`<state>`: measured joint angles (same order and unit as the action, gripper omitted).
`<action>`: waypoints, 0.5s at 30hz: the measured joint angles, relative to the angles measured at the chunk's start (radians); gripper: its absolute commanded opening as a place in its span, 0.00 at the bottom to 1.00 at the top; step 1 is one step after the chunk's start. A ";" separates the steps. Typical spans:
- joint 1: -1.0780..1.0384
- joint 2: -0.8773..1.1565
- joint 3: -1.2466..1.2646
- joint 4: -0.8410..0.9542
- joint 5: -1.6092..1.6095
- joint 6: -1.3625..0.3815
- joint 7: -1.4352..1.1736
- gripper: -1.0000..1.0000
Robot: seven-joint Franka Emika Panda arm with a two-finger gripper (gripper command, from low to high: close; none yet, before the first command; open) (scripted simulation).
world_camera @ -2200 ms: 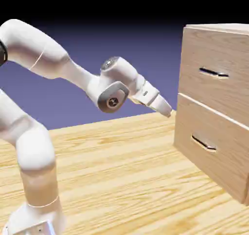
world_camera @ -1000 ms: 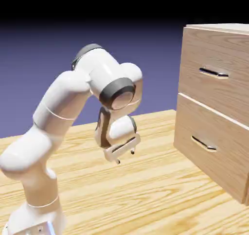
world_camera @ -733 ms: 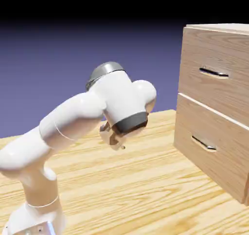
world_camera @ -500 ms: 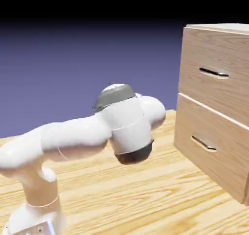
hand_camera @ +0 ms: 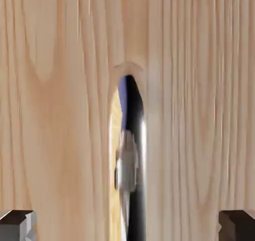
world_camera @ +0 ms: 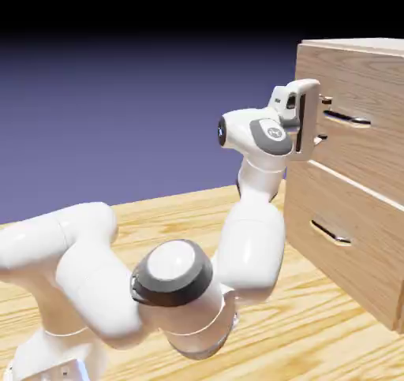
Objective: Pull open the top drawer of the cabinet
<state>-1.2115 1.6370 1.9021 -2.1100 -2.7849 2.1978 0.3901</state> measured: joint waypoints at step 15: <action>-0.136 0.020 0.026 -0.214 0.035 -0.080 0.018 0.00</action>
<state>-1.3471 1.6571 1.9280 -2.3237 -2.7500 2.1183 0.4081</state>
